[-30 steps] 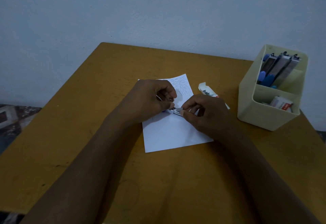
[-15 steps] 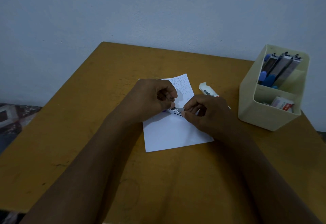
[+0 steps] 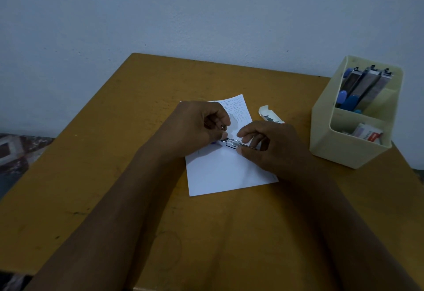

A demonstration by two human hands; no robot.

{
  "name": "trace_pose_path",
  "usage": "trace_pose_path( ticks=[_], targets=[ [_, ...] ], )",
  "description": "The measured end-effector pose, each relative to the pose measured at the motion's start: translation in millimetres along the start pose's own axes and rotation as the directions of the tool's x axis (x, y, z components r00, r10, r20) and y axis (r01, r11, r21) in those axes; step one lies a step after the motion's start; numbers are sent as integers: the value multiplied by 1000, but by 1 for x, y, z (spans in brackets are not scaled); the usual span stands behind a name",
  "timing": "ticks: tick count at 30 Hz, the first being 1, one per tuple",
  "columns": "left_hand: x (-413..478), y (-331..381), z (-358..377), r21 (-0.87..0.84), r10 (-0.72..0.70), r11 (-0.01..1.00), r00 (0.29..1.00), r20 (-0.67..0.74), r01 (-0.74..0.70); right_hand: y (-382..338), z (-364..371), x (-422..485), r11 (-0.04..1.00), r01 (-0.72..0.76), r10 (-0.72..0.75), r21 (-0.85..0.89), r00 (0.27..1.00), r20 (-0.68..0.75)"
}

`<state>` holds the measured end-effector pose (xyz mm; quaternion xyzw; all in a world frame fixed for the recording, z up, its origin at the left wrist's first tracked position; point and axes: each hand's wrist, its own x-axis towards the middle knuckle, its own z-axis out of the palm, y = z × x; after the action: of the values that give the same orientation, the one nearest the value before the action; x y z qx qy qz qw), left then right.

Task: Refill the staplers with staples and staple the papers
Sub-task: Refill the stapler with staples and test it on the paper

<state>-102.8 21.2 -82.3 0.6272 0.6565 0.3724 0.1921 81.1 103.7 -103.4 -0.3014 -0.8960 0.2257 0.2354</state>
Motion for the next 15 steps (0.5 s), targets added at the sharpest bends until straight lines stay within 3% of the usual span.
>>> trace_pose_path(
  ticks=[8, 15],
  targets=[
    [0, 1, -1, -8, -6, 1000, 1000, 11, 6, -3, 1, 1, 995, 74, -64, -71, 989, 134],
    [0, -1, 0, -22, -6, 1000, 1000, -7, 6, 1, -9, -1, 995, 69, -62, -74, 993, 96]
  ],
)
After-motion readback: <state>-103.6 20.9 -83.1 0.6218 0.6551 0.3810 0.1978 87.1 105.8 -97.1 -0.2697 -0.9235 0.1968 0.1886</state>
